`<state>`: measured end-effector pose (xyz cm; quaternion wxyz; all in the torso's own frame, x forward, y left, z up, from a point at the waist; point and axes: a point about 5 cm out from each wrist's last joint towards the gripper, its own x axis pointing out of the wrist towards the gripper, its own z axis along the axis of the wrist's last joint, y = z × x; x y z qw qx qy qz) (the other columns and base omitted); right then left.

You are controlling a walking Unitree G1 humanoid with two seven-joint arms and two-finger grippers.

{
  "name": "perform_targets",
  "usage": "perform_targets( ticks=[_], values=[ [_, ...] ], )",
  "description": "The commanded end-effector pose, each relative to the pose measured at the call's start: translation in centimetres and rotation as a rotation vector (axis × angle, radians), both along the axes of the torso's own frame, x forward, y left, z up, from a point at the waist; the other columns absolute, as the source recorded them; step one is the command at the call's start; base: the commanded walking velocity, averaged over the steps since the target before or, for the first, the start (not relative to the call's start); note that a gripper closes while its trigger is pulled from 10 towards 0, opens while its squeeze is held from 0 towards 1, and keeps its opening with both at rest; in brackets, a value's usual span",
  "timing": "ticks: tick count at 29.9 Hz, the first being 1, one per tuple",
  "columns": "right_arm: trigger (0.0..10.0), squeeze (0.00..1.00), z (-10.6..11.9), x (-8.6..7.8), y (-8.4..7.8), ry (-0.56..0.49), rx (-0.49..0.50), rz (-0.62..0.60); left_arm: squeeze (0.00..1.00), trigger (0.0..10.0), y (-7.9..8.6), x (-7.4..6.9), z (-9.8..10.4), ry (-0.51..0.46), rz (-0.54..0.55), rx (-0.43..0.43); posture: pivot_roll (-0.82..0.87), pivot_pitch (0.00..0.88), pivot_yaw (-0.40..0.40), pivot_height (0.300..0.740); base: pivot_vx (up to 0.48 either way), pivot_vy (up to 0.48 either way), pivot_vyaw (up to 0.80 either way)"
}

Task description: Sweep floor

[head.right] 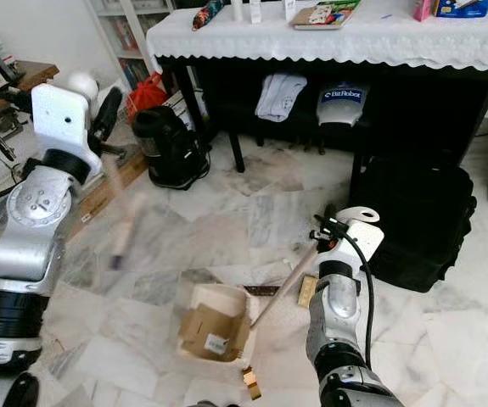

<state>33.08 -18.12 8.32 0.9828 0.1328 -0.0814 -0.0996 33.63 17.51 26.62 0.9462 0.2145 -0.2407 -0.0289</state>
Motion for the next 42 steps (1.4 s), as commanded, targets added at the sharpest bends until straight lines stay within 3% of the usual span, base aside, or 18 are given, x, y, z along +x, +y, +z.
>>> perform_targets(
  ticks=[1, 6, 10, 12, 14, 18, 21, 23, 25, 30, 42],
  values=[
    [10.0, 0.00, 0.9, 0.6, 0.9, -0.047, 0.033, 0.014, 0.00, 10.0, 0.3, 0.0, -0.6, 0.024, 0.036, 0.059, 0.05, 0.016, 0.195, 0.740, 0.000, 0.000, 0.00],
    [10.0, 0.00, 0.9, 0.6, 0.7, -0.051, 0.102, -0.004, 0.00, 10.0, 0.3, 0.4, -2.8, 0.143, 0.030, 0.094, 0.05, 0.011, 0.196, 0.740, 0.000, 0.000, 0.00],
    [10.0, 0.00, 1.4, 0.8, 0.7, -0.075, 0.119, 0.012, 0.00, 10.0, 1.0, 0.2, -5.0, 0.188, 0.031, -0.100, 0.03, 0.007, 0.201, 0.740, 0.000, 0.000, 0.00],
    [10.0, 0.00, 1.5, 1.0, 0.7, -0.090, 0.188, 0.014, 0.00, 10.0, 1.6, -0.2, -6.5, 0.213, 0.046, -0.205, 0.02, 0.005, 0.201, 0.740, 0.000, 0.000, 0.00],
    [10.0, 0.00, 1.7, 1.0, 0.6, -0.095, 0.184, 0.017, 0.00, 10.0, 1.9, -0.9, -8.4, 0.239, 0.071, -0.229, 0.01, 0.004, 0.198, 0.740, 0.000, 0.000, 0.00],
    [10.0, 0.00, 1.9, 1.1, 0.6, -0.103, 0.159, 0.028, 0.00, 10.0, 1.4, -1.6, -9.9, 0.280, 0.070, -0.275, 0.00, 0.000, 0.192, 0.740, 0.000, 0.000, 0.00],
    [10.0, 0.00, 2.2, 1.3, 0.3, -0.113, 0.147, 0.038, 0.00, 10.0, -0.5, -1.6, -9.9, 0.311, -0.039, -0.395, -0.01, 0.000, 0.184, 0.740, 0.000, 0.000, 0.00],
    [10.0, 0.00, 2.4, 1.4, 0.1, -0.119, 0.145, 0.037, 0.00, 10.0, -0.8, -1.4, -9.5, 0.307, -0.064, -0.432, -0.01, 0.000, 0.183, 0.740, 0.000, 0.000, 0.00],
    [10.0, 0.00, 2.6, 1.5, -0.1, -0.121, 0.146, 0.035, 0.00, 10.0, -0.7, -1.1, -8.9, 0.277, -0.064, -0.444, -0.01, 0.000, 0.182, 0.740, 0.000, 0.000, 0.00],
    [10.0, 0.00, 3.0, 1.8, -0.1, -0.132, 0.129, 0.029, 0.00, 10.0, 1.3, -0.8, -8.3, 0.175, 0.043, -0.375, -0.02, 0.000, 0.178, 0.740, 0.000, 0.000, 0.00],
    [10.0, 0.00, 3.5, 1.6, -0.7, -0.144, 0.025, 0.039, 0.00, 10.0, 1.4, -1.0, -10.8, 0.192, 0.080, -0.421, -0.09, 0.000, 0.150, 0.740, 0.000, 0.000, 0.00]
  ],
)
